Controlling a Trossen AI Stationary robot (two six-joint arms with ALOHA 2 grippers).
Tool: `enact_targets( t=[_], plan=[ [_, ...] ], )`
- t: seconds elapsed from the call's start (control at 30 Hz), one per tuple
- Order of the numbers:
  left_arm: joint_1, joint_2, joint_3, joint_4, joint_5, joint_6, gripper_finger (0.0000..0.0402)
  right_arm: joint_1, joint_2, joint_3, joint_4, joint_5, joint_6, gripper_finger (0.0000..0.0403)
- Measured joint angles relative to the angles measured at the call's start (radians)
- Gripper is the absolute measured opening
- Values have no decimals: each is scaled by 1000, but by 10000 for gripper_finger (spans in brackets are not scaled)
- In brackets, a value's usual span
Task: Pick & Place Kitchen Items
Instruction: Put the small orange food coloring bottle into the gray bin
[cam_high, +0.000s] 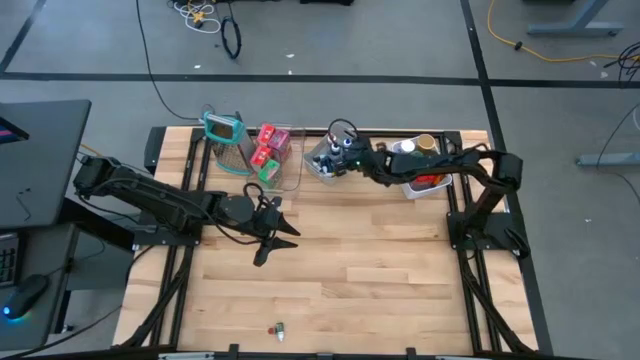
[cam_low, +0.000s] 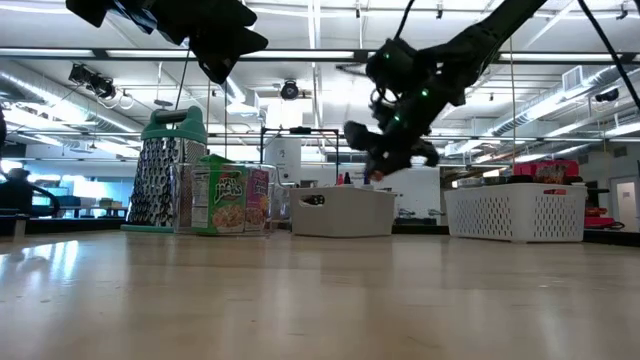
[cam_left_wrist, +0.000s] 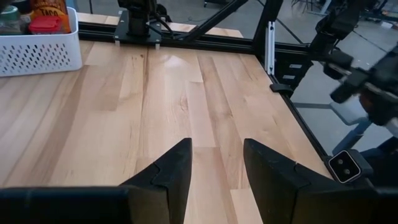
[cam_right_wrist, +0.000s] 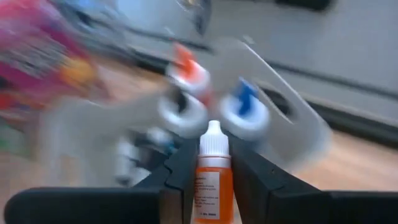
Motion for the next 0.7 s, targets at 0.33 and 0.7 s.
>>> enact_targets(
  t=[0.33, 0.7],
  plan=[
    [0, 0, 0, 0, -2, 0, 153, 50, 80, 2, 330, -92, -175, 97],
    [0, 0, 0, 3, -2, 0, 153, 40, 186, 2, 360, -95, -211, 104]
  ],
)
